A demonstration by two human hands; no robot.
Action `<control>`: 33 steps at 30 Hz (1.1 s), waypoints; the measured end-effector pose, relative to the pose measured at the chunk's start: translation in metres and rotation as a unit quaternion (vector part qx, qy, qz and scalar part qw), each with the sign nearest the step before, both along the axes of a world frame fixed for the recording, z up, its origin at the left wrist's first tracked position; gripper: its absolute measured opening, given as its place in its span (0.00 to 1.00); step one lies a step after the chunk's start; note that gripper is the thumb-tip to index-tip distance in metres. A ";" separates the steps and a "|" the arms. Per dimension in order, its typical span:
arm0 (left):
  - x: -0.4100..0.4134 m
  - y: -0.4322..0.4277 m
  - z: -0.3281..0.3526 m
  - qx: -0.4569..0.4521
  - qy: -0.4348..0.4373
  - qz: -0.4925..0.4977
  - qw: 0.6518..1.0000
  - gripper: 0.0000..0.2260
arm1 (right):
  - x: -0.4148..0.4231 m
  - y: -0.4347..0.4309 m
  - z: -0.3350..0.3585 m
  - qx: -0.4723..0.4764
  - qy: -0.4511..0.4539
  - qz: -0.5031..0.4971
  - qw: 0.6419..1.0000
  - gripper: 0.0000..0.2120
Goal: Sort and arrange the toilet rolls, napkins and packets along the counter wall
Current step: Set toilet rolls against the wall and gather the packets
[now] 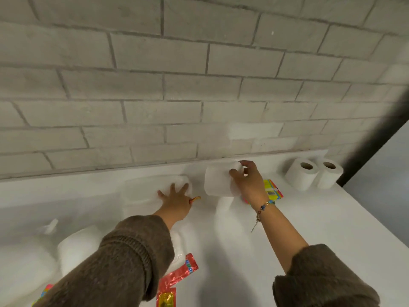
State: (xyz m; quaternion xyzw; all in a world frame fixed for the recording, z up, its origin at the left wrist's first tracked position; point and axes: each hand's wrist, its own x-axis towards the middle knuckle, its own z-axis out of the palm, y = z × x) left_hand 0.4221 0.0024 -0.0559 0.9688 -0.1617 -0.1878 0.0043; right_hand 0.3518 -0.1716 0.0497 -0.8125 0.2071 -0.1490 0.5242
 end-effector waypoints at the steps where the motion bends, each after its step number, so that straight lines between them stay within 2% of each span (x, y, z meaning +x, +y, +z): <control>1: 0.000 0.006 0.000 0.004 0.001 0.001 1.000 0.21 | 0.003 0.003 -0.001 -0.021 0.010 0.007 1.000 0.19; 8: -0.011 0.076 0.000 -0.036 0.017 0.056 0.998 0.22 | 0.042 0.058 -0.013 -0.152 0.097 0.126 0.975 0.22; 11: -0.015 0.106 0.002 -0.049 0.017 0.087 0.995 0.24 | 0.059 0.085 -0.032 -0.221 0.141 0.198 0.944 0.23; 16: -0.020 0.140 0.011 -0.039 0.042 0.081 0.995 0.20 | 0.074 0.109 -0.065 -0.328 0.205 0.260 0.885 0.26; 22: -0.025 0.143 0.022 -0.109 -0.020 0.064 0.992 0.23 | 0.067 0.105 -0.062 -0.334 0.174 0.243 0.894 0.29; 27: -0.039 0.127 0.052 -0.243 -0.104 0.093 0.960 0.19 | 0.032 0.083 -0.042 -0.303 0.130 0.202 0.922 0.27; 30: -0.055 0.111 0.070 -0.262 -0.062 0.111 0.957 0.20 | 0.001 0.068 -0.038 -0.302 0.109 0.190 0.928 0.24; 33: -0.076 0.095 0.076 -0.340 -0.024 0.119 0.933 0.19 | -0.034 0.055 -0.038 -0.297 0.095 0.169 0.935 0.23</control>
